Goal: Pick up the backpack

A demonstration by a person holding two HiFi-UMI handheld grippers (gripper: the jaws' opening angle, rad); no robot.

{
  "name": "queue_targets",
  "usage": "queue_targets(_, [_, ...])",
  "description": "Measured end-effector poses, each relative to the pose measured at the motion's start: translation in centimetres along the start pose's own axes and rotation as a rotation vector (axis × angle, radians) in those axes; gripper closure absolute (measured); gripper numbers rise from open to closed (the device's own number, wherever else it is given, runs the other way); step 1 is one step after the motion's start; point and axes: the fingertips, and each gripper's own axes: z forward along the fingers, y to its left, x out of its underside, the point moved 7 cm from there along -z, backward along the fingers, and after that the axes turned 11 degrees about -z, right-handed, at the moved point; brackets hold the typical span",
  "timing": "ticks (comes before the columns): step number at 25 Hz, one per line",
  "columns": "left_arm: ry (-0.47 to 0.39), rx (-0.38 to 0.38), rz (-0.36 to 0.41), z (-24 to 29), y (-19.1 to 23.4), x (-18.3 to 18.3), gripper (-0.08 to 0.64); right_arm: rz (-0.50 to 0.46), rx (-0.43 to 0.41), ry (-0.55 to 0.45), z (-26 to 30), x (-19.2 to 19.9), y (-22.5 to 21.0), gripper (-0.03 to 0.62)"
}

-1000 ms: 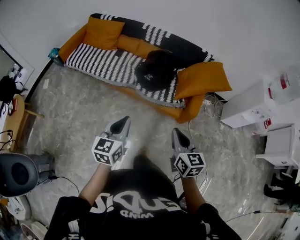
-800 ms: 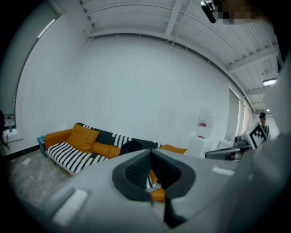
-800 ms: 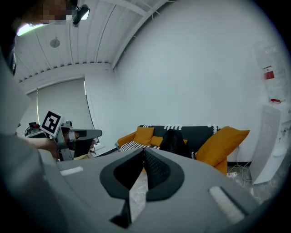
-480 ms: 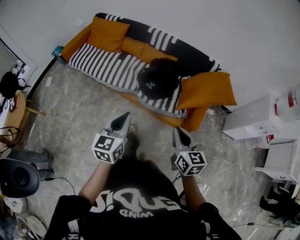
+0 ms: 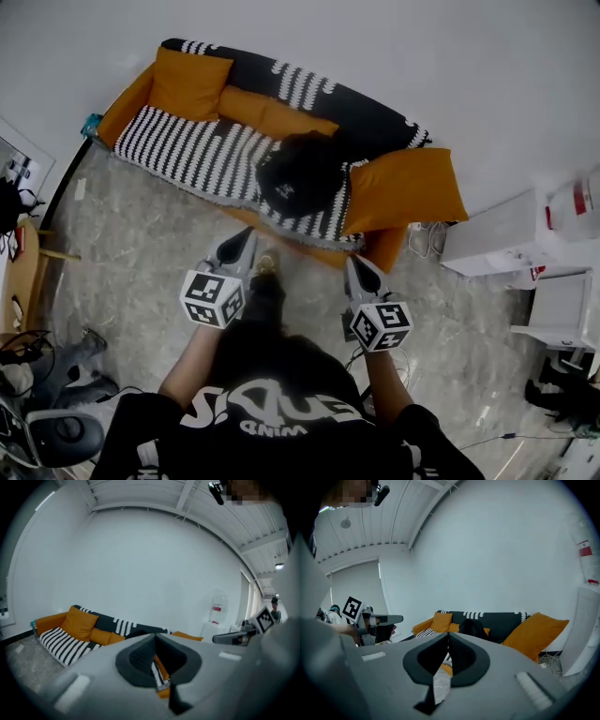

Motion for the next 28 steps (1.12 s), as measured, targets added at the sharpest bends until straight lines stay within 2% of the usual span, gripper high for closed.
queue_targets(9, [0.034, 0.083, -0.029, 10.7, 4.7, -5.2, 0.558, 0.014, 0.075, 0.013, 8.4, -4.3, -5.2, 0.594])
queue_targets(19, [0.076, 0.152, -0.002, 19.8, 11.2, -11.3, 0.558, 0.007, 0.138, 0.013, 18.2, -10.2, -8.3, 0.592])
queue_targets(23, [0.103, 0.188, 0.012, 22.6, 12.0, -12.5, 0.558, -0.003, 0.133, -0.007, 19.9, -12.1, -8.7, 0.594])
queue_targets(28, [0.108, 0.205, 0.011, 24.2, 12.0, -12.9, 0.558, -0.008, 0.14, -0.007, 21.1, -12.6, -10.0, 0.594])
